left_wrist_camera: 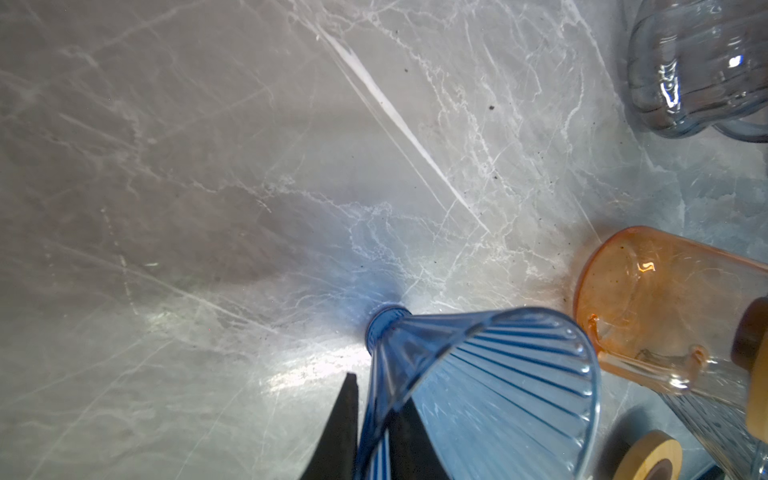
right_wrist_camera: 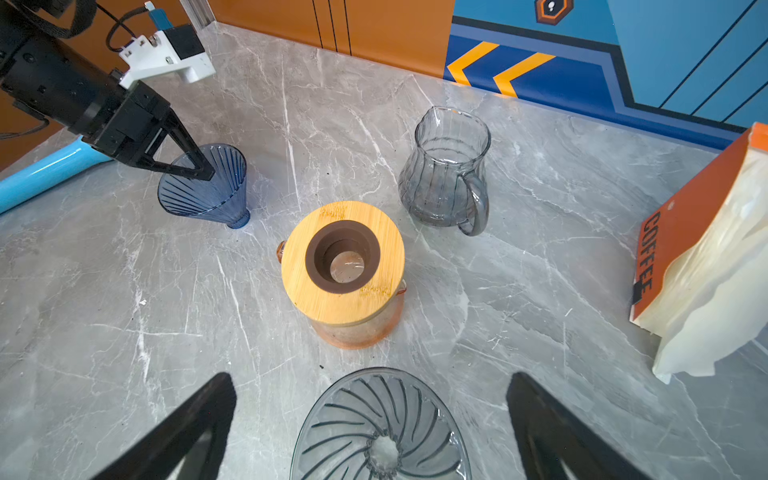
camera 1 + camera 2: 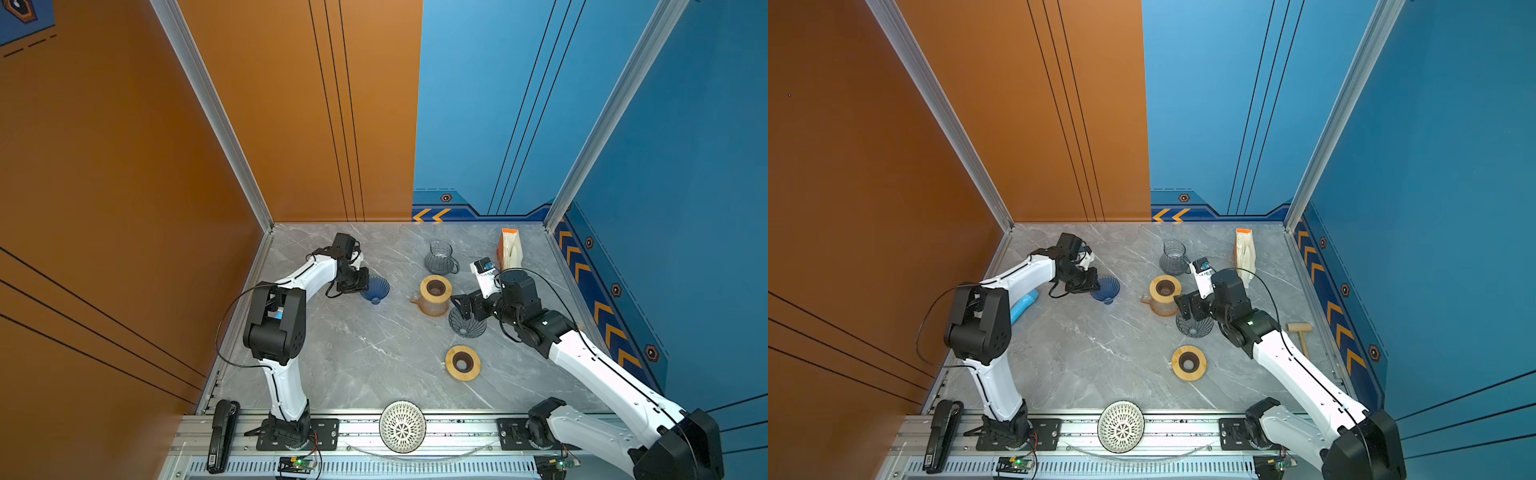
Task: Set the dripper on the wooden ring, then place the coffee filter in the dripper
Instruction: 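Lower the left gripper around the rim of the blue cone dripper and close, then lift the blue cone dripper with the left gripper toward the orange server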
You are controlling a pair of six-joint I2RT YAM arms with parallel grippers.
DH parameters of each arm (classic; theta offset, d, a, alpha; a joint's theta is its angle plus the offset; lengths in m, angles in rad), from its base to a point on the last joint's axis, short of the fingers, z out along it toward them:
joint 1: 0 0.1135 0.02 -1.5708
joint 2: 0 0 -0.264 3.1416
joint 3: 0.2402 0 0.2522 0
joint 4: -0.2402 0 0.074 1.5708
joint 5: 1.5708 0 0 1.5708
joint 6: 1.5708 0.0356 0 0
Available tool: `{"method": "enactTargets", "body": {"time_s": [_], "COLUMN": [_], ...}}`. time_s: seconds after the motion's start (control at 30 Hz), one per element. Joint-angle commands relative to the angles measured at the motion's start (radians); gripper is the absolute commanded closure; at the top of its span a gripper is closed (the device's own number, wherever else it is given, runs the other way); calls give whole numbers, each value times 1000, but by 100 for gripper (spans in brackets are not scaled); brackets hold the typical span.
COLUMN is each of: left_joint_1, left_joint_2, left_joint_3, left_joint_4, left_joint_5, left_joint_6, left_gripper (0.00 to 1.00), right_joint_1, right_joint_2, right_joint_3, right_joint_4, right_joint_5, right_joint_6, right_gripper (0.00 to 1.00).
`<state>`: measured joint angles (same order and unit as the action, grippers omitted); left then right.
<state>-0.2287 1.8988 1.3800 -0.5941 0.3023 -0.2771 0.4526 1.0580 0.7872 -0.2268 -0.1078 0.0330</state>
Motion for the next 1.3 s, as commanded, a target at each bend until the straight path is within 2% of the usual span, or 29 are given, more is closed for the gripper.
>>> {"method": "enactTargets", "body": {"time_s": [0.0,0.2,0.33,0.6,0.87,1.27], "left_joint_1": [-6,-6,-8,-21,-51,-185], "left_joint_2": [0,-5,-32,-142,-230,-208], "left_joint_3": [-13,-15,-16,-14,28,165], "left_joint_4": [-6,-8,-7,-17,-23,-22], "left_joint_5": [-10,-5,-2,5,57,111], "left_joint_6": [1,-2,-7,-7,-14,-27], "left_gripper": [86,91,100,100,100,100], "right_joint_1": [6,7,5,6,6,6], "right_joint_2": [10,10,7,5,-7,-60], "right_joint_3": [-3,-2,-1,-1,-5,-44], "right_joint_4": [21,24,24,27,29,40], "right_joint_5": [15,15,19,16,20,72], "right_joint_6": [-5,-8,-8,-5,-4,-3], "right_gripper": [0,0,0,0,0,0]}}
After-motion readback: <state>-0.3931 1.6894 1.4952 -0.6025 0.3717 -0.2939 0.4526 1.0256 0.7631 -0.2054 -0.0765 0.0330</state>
